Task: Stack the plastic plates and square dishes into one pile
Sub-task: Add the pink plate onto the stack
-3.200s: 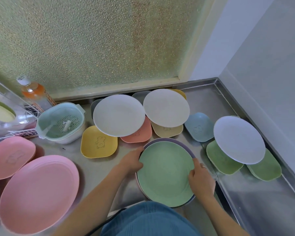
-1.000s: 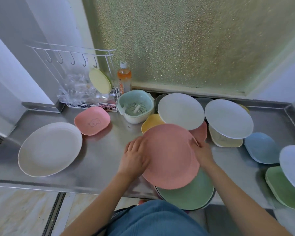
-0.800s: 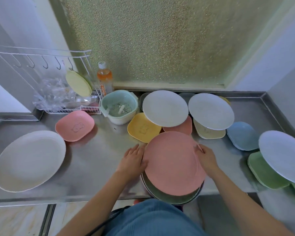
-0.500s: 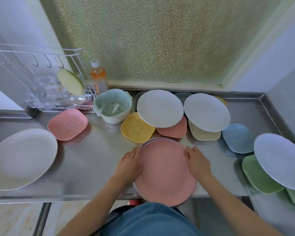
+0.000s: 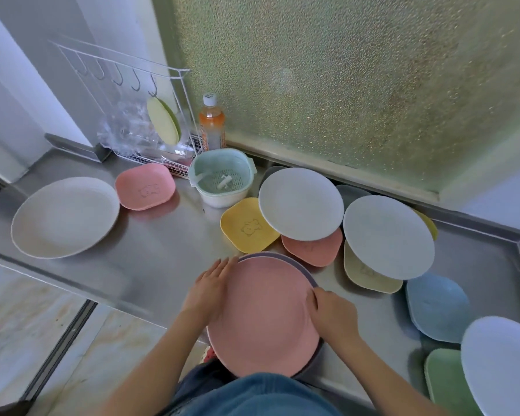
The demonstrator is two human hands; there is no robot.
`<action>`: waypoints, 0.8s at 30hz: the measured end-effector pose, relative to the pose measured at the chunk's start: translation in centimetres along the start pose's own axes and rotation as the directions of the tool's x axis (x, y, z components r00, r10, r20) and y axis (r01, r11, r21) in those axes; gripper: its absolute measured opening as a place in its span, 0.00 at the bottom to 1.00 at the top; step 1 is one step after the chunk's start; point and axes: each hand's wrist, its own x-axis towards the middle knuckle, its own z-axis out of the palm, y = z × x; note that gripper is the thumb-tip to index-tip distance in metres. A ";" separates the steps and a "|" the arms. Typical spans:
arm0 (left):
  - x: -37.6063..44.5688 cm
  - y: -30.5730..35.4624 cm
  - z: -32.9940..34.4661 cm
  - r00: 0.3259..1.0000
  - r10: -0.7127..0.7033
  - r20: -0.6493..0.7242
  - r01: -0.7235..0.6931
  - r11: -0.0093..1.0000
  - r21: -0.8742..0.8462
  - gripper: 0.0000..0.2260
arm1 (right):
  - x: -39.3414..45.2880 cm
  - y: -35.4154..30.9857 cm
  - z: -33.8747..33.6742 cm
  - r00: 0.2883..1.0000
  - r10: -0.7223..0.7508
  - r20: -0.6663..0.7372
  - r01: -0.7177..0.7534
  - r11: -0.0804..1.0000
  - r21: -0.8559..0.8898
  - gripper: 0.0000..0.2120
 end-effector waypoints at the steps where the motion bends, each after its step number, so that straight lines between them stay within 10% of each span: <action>1: 0.0 0.2 0.0 1.000 -0.021 -0.005 0.021 1.000 -0.006 0.27 | 0.0 0.2 -0.1 1.000 -0.009 -0.006 0.009 1.000 0.009 0.16; 12: -2.0 -5.3 -3.1 0.917 -0.344 -0.201 0.297 0.926 -0.232 0.20 | 0.7 -5.9 -0.5 0.940 -0.241 -0.243 0.255 0.966 0.029 0.13; 20: -2.5 -19.0 -9.5 0.846 -0.433 -0.311 0.423 0.900 -0.104 0.21 | 3.0 -22.2 1.4 0.893 -0.399 -0.207 0.417 0.907 0.052 0.16; 24: -2.7 -24.0 -12.0 0.904 -0.399 -0.156 0.411 0.910 0.057 0.23 | 5.4 -29.3 2.6 0.891 -0.450 -0.059 0.453 0.887 0.091 0.21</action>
